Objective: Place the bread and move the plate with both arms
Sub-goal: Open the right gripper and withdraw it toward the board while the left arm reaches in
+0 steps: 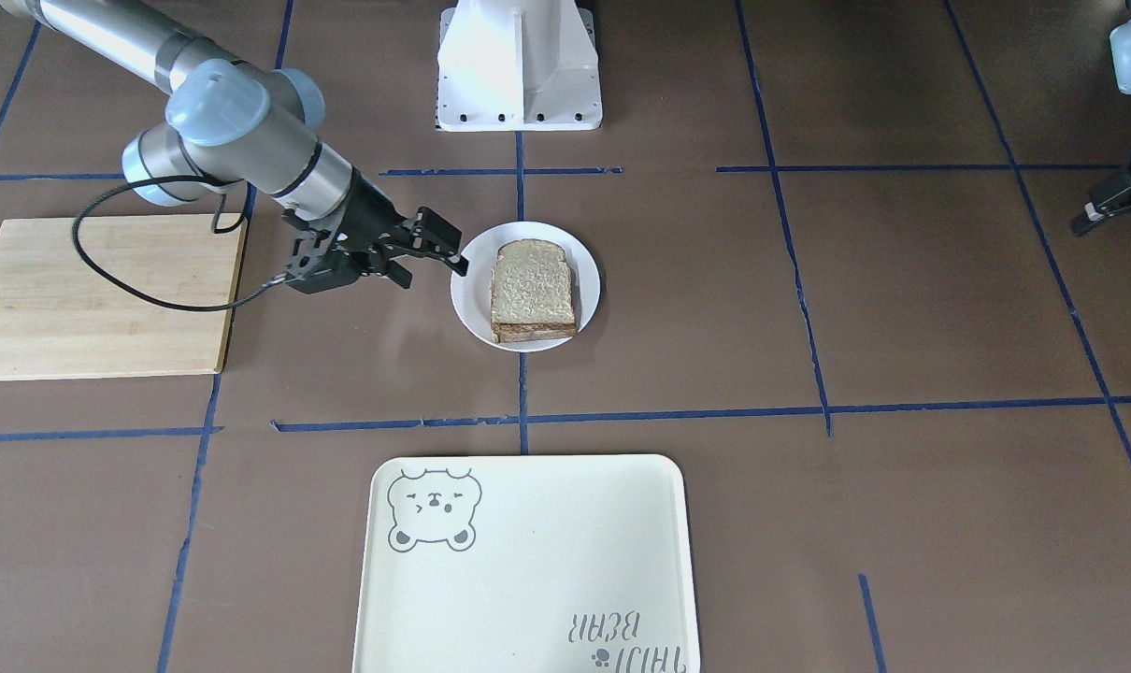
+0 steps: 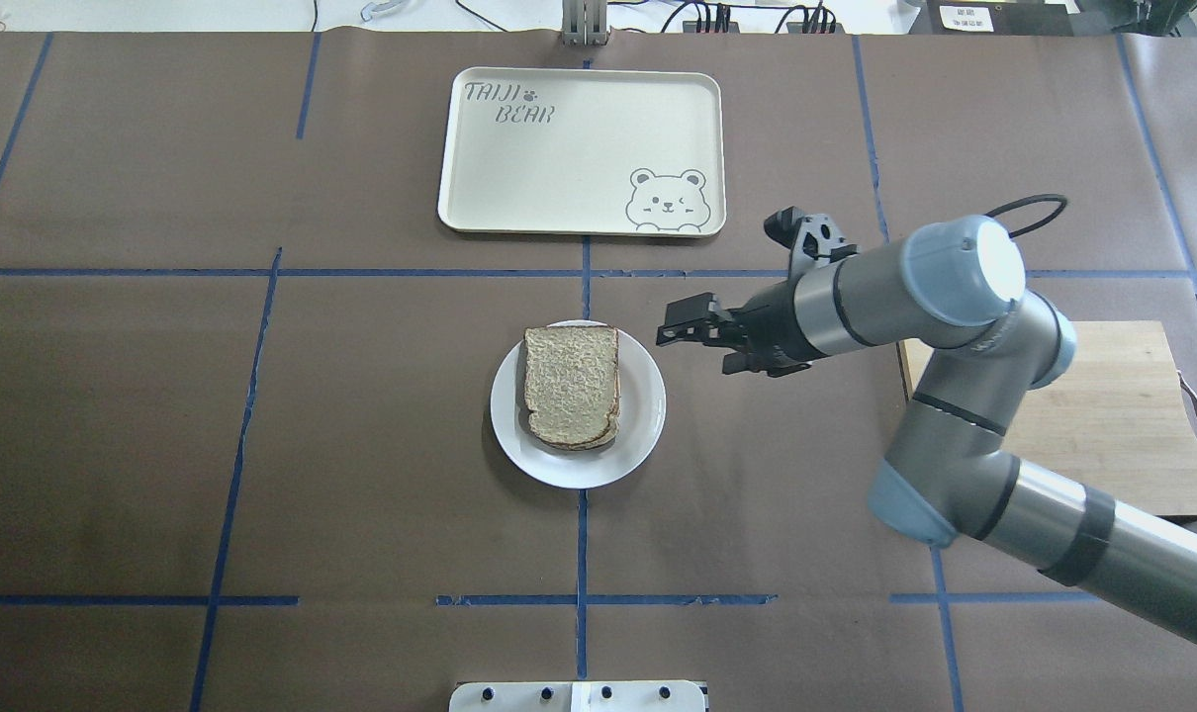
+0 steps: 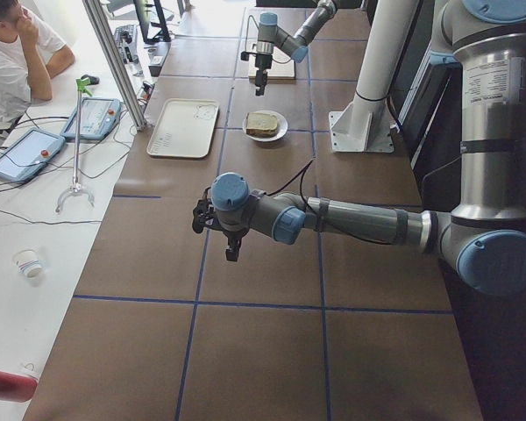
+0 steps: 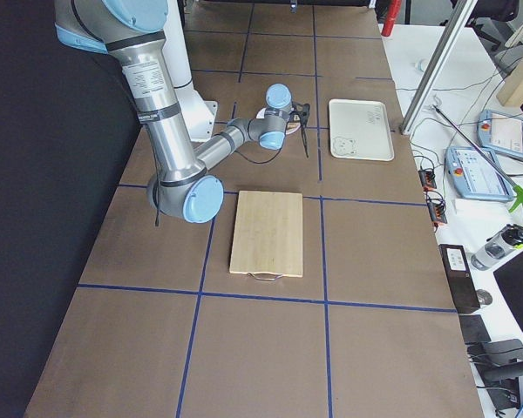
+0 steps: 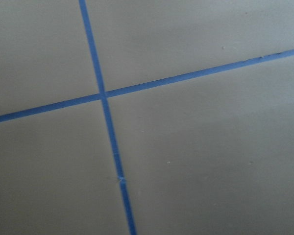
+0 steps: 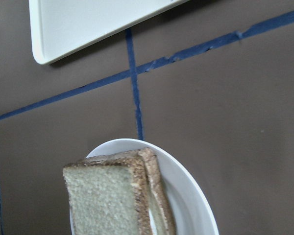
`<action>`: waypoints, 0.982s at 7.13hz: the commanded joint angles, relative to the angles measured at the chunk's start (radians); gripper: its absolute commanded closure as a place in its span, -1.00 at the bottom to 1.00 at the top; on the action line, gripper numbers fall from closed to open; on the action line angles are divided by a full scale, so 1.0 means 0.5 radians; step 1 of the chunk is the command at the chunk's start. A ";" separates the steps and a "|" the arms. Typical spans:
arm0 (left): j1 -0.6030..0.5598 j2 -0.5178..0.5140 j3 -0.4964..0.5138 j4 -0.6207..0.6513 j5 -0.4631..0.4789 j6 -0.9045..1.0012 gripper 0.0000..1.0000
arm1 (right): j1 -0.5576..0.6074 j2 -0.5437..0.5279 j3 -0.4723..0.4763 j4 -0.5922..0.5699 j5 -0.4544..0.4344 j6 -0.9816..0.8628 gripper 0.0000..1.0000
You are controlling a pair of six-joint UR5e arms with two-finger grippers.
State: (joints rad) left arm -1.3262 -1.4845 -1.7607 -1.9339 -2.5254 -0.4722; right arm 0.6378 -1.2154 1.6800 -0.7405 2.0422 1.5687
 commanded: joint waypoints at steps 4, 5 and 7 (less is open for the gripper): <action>0.972 -0.588 0.045 -0.831 0.523 -1.884 -1.00 | 0.258 -0.630 0.208 -0.035 0.023 -0.349 -1.00; 1.141 -0.629 0.058 -1.066 0.699 -2.161 -1.00 | 0.386 -0.768 0.260 -0.092 0.130 -0.613 -1.00; 1.351 -0.712 0.253 -1.588 1.030 -2.439 -0.99 | 0.619 -0.879 0.272 -0.148 0.330 -0.970 -1.00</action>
State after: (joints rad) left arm -0.7187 -1.8050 -1.6951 -2.5803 -2.1106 -1.6056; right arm 0.8812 -1.6150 1.8113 -0.8014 2.1507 1.1903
